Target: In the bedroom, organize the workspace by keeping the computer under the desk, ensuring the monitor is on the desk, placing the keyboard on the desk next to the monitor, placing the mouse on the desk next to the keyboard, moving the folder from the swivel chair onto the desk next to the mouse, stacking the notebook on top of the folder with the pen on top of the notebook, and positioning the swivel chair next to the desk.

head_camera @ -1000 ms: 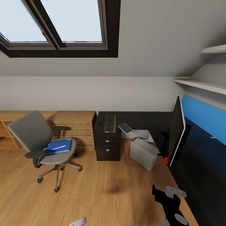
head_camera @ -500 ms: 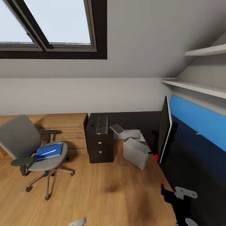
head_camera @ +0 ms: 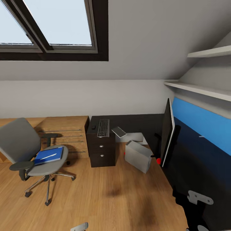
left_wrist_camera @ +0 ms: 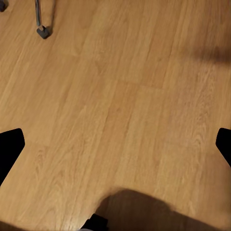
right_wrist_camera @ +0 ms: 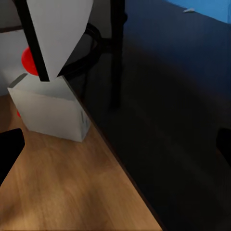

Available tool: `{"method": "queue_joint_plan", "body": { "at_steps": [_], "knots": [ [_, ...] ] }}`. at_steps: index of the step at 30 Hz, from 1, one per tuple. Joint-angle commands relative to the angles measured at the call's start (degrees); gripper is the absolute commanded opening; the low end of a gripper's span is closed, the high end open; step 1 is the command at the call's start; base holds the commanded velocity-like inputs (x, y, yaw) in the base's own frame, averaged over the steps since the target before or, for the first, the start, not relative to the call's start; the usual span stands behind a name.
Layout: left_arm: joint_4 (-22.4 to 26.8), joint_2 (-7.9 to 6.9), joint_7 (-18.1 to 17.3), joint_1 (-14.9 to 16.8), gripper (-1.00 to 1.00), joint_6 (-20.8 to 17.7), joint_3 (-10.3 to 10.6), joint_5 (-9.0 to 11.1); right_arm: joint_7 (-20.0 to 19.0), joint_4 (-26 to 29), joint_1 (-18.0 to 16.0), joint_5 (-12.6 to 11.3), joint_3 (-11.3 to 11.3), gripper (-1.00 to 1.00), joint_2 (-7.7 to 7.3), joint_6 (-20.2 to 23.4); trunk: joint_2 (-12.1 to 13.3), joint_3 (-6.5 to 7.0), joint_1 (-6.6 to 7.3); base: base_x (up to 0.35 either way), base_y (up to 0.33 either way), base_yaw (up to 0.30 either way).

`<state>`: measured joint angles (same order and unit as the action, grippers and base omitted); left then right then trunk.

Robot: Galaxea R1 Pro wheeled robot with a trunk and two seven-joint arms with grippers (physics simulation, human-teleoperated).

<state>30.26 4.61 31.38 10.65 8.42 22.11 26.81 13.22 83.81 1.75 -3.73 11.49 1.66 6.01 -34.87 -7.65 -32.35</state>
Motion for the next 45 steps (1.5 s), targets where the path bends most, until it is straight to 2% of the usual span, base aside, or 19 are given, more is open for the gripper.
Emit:
{"method": "queue_joint_plan", "body": {
  "at_steps": [1, 16, 20, 22, 25, 26, 28, 31, 33, 34, 39, 41, 45],
  "knots": [
    [-0.02, -0.04, 0.34, 0.07, 1.0, 0.37, 0.43, 0.61, 0.14, 0.13, 0.0, -0.39, 0.05, 1.0, 0.04, 0.14, -0.08, -0.09, -0.02, 0.0, 0.0, 0.0],
    [-0.02, 0.02, 0.34, 0.07, 1.0, 0.45, 0.32, 0.54, 0.04, -0.14, 0.01, -0.4, 0.13, 1.0, 0.15, -0.47, -0.08, -0.09, -0.02, 0.0, 0.0, 0.0],
    [-0.03, -0.03, 0.33, 0.07, 1.0, 0.46, 0.3, 0.52, 0.27, -0.32, 0.01, -0.24, 0.27, 1.0, 0.13, -3.06, -0.08, -0.09, -0.02, 0.0, 0.0, 0.0],
    [-0.05, -0.02, 0.34, 0.07, 1.0, 0.46, 0.3, 0.54, 0.35, -0.68, 0.01, -0.2, 0.6, 1.0, 0.07, -4.13, -0.08, -0.09, -0.02, 0.0, 0.0, 0.0],
    [-0.03, -0.03, 0.34, 0.07, 1.0, 0.46, 0.3, 0.58, 0.43, -2.37, 0.01, -0.2, 2.36, 1.0, -0.13, -5.4, -0.08, -0.09, -0.02, 0.0, 0.0, 0.0],
    [-0.03, -0.04, 0.34, 0.07, 1.0, 0.46, 0.3, 0.59, 0.48, -3.33, -0.1, -0.17, 3.64, 1.0, -0.54, -5.78, -0.08, -0.09, -0.02, 0.0, 0.0, 0.0],
    [-0.03, -0.04, 0.34, 0.07, 1.0, 0.46, 0.3, 0.6, 0.56, -3.75, -0.29, -0.17, 4.14, 1.0, -1.03, -5.88, -0.08, -0.09, -0.02, 0.0, 0.0, 0.0],
    [-0.02, -0.04, 0.34, 0.07, 1.0, 0.46, 0.3, 0.59, 0.95, -4.72, -1.41, -0.22, 4.71, 1.0, -2.56, -5.67, -0.08, -0.09, -0.02, 0.0, 0.0, 0.0],
    [-0.02, -0.04, 0.34, 0.07, 1.0, 0.46, 0.3, 0.58, 1.23, -5.8, -2.79, -0.27, 4.86, 1.0, -3.45, -5.27, -0.08, -0.09, -0.02, 0.0, 0.0, 0.0],
    [-0.02, -0.04, 0.34, 0.07, 1.0, 0.46, 0.3, 0.55, 1.6, -8.0, -5.77, -0.33, 4.99, 1.0, -4.7, -4.38, -0.08, -0.09, -0.02, 0.0, 0.0, 0.0],
    [-0.02, -0.02, 0.34, 0.07, 1.0, 0.46, 0.3, 0.53, 1.81, -14.1, -12.24, -0.38, 5.61, 1.0, -7.15, -2.83, -0.08, -0.09, -0.02, 0.0, 0.0, 0.0],
    [-0.02, 0.02, 0.34, 0.07, 1.0, 0.46, 0.3, 0.52, 1.72, -20.92, -17.71, -0.64, 6.62, 1.0, -9.7, -2.27, -0.08, -0.09, -0.02, 0.0, 0.0, 0.0],
    [-0.02, 0.04, 0.34, 0.07, 1.0, 0.46, 0.33, 0.52, 1.5, -28.83, -24.18, -1.35, 7.21, 1.0, -11.75, -2.01, -0.08, -0.09, -0.02, 0.0, 0.0, 0.0]
  ]
}}
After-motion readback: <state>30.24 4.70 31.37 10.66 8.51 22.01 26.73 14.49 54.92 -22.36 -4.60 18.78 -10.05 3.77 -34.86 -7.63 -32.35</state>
